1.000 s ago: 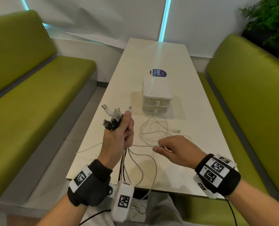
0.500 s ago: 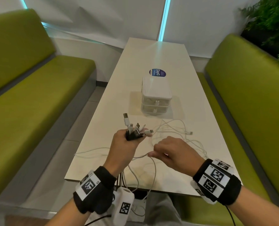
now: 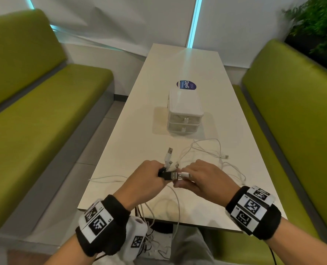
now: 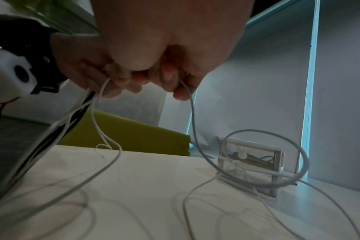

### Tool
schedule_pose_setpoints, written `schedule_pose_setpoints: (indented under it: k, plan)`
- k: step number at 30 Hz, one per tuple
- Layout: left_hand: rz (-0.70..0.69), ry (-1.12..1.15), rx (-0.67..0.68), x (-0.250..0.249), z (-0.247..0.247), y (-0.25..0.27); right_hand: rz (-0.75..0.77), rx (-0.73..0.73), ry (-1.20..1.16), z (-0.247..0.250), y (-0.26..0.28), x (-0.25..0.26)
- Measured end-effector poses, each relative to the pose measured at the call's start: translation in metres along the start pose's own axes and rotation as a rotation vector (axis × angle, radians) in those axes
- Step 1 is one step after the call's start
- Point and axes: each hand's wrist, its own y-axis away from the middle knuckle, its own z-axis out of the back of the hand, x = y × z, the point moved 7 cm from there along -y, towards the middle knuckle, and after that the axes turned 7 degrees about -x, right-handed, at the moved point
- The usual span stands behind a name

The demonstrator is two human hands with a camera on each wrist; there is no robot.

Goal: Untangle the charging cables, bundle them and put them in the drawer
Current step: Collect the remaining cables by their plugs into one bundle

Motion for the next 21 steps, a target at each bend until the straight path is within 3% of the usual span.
schedule_pose_setpoints:
  k: [2, 4, 6, 8, 12, 15, 18, 21]
  plan:
    - [-0.012, 0.07, -0.1, -0.001, 0.011, -0.002, -0.112, 0.065, -0.093, -0.003, -0.005, -0.006]
    - [0.037, 0.228, -0.316, 0.006, 0.033, -0.004, -0.224, 0.115, -0.13, -0.006, -0.008, -0.018]
    - [0.119, 0.465, -0.539, 0.023, 0.058, -0.002, -0.323, 0.161, -0.082, -0.008, -0.005, -0.039]
    - [0.191, 0.59, -0.643, 0.04, 0.076, -0.002, -0.447, 0.229, -0.017, -0.009, 0.005, -0.059]
    - [0.16, 0.287, -0.66, 0.039, 0.079, -0.006, -0.431, 0.263, -0.014, -0.015, 0.01, -0.053]
    - [-0.069, 0.266, -0.699, 0.008, 0.065, 0.003, -0.368, 0.256, -0.01, -0.019, 0.001, -0.038]
    - [-0.252, 0.223, -0.494, -0.015, 0.031, 0.003, -0.283, 0.267, 0.012, -0.017, -0.013, -0.024]
    - [-0.372, -0.045, -0.36, -0.028, 0.007, 0.002, -0.214, 0.282, 0.002, -0.01, -0.022, -0.01]
